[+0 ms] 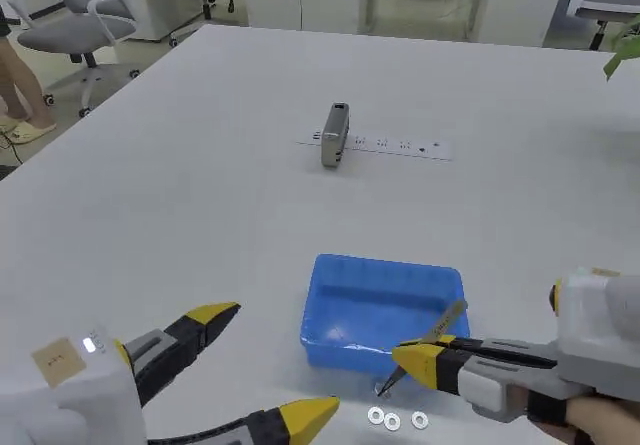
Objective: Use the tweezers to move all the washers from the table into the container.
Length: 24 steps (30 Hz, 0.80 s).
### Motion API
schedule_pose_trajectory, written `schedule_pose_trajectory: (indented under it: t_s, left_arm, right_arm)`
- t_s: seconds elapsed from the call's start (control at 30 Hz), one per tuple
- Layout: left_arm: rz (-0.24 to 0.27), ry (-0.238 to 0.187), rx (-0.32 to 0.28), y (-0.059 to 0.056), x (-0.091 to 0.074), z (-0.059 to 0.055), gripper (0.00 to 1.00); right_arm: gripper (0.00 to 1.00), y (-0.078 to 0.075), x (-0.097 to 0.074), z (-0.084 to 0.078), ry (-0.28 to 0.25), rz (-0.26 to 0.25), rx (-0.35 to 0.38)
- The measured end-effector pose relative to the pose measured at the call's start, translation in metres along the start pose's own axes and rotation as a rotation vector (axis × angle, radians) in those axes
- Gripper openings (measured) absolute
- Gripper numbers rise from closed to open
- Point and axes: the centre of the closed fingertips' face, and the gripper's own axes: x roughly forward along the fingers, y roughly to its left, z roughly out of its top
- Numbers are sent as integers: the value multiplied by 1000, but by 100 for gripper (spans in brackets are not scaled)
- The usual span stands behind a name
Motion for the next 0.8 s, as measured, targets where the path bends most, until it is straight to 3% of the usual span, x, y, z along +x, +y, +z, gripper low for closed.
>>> schedule_pose_trajectory:
  t_s: [0.4,0.67,0.8]
  left_arm:
    - [24,15,7,5,0,-4,86]
    - [39,32,25,7,0,-7,86]
    - [39,12,8,8,-1,-4,86]
  right_arm:
    - [3,-17,-13,32,-140,-39,108]
    - [3,-40,-15,40,-147,-106,90]
    - [3,-53,-13,40,-139,-144,88]
